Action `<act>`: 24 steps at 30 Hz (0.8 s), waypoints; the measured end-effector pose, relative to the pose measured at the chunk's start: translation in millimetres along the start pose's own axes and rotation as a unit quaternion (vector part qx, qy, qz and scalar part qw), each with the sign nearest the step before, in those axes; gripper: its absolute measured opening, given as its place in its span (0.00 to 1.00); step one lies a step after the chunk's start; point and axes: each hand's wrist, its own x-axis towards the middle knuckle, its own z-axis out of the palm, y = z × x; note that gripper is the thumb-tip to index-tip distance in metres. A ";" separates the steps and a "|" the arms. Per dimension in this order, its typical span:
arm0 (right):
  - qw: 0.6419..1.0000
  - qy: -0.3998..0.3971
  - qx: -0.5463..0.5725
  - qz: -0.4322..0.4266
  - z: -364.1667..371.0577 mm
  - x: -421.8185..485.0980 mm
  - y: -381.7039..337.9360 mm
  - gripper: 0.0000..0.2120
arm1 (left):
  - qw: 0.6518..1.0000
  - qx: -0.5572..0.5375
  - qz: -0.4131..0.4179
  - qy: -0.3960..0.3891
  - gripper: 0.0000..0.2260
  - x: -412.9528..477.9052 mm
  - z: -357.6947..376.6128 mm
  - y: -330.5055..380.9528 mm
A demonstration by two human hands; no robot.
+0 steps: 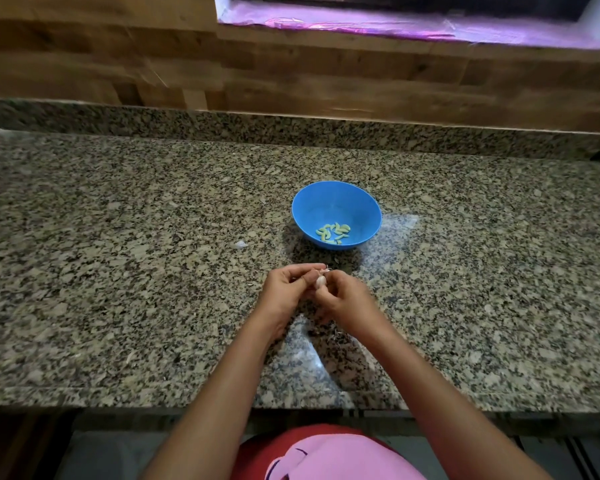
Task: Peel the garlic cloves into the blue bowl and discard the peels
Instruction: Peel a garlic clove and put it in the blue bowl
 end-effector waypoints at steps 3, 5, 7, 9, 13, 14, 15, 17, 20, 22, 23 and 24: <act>0.999 0.018 -0.038 -0.018 0.4 -0.2 -3.7 0.10 | 1.000 0.003 0.006 0.010 0.08 1.1 2.9 1.9; 0.997 0.014 -0.070 -0.027 0.1 0.4 -5.7 0.09 | 1.000 0.011 0.004 0.019 0.08 3.0 2.9 1.1; 0.995 0.002 -0.100 -0.030 0.4 2.2 -6.8 0.08 | 0.999 0.022 0.004 0.032 0.08 4.0 2.0 -0.5; 0.992 -0.012 -0.123 -0.026 1.1 3.5 -7.9 0.08 | 0.998 0.031 0.003 0.046 0.08 3.4 1.6 -1.7; 0.990 -0.034 -0.138 -0.020 4.2 5.2 -6.2 0.12 | 0.997 0.039 0.003 0.065 0.08 2.7 2.7 -3.1; 0.990 -0.035 -0.137 -0.024 4.9 6.2 -5.3 0.12 | 0.997 0.037 0.002 0.069 0.08 3.2 2.6 -2.9; 0.990 -0.037 -0.130 -0.032 4.7 6.4 -4.8 0.13 | 0.997 0.034 0.000 0.073 0.07 3.8 1.9 -2.9; 0.993 -0.050 -0.094 -0.041 3.9 8.4 -4.8 0.14 | 0.997 0.023 -0.005 0.077 0.07 4.9 0.5 -1.8; 0.997 -0.072 -0.023 -0.021 0.6 11.2 -5.0 0.12 | 0.996 0.018 -0.010 0.083 0.06 7.1 0.5 0.1; 0.997 -0.076 0.014 -0.002 -1.6 12.3 -4.2 0.10 | 0.996 0.030 -0.008 0.080 0.07 9.3 1.1 2.4; 0.997 -0.073 0.006 -0.003 -3.1 12.2 -4.3 0.11 | 0.996 0.033 -0.010 0.076 0.07 9.7 1.5 3.4; 0.998 -0.067 -0.017 -0.011 -4.0 12.8 -4.0 0.12 | 0.997 0.032 -0.014 0.073 0.07 9.9 2.0 4.1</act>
